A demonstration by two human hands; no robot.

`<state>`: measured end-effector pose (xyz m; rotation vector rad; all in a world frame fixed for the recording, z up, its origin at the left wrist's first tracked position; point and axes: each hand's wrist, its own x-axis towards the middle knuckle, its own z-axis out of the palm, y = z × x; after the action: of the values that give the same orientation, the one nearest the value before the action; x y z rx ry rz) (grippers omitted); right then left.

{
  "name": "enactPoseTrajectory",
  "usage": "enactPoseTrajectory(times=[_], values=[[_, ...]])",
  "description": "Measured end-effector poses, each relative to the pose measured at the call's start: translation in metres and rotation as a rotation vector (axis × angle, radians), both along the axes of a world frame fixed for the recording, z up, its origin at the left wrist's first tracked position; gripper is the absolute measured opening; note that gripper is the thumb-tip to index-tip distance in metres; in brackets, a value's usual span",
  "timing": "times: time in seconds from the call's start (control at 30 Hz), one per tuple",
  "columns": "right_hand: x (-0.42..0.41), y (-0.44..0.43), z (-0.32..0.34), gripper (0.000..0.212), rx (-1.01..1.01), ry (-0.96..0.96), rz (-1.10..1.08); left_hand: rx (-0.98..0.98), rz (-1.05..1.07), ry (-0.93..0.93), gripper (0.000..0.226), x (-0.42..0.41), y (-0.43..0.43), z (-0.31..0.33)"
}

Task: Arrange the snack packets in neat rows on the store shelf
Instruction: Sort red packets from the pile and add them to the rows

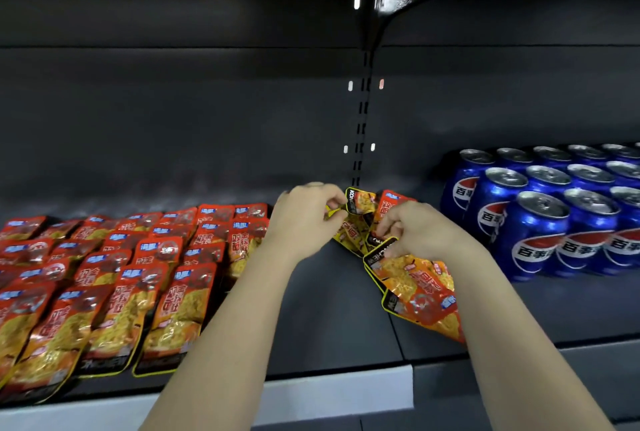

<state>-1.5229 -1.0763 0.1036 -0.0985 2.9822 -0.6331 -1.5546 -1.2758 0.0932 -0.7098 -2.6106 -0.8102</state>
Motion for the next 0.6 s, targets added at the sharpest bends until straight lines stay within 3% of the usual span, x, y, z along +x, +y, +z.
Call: enactPoseTrajectory(times=[0.13,0.27,0.47,0.6], values=[[-0.003,0.0,0.0,0.018,-0.01,0.028,0.063,0.072,0.018,-0.005,0.015,-0.004,-0.01,-0.017],[-0.006,-0.006,0.003,0.008,-0.28,0.102,0.021,0.276,0.029,-0.052,0.01,0.003,-0.018,-0.011],[0.0,-0.015,0.007,0.013,-0.866,0.063,0.009,0.615,-0.094,-0.507,0.04,0.008,-0.016,-0.002],[-0.001,-0.017,-0.001,0.015,-1.096,0.022,-0.057,0.683,-0.124,-0.604,0.071,0.005,-0.021,-0.002]])
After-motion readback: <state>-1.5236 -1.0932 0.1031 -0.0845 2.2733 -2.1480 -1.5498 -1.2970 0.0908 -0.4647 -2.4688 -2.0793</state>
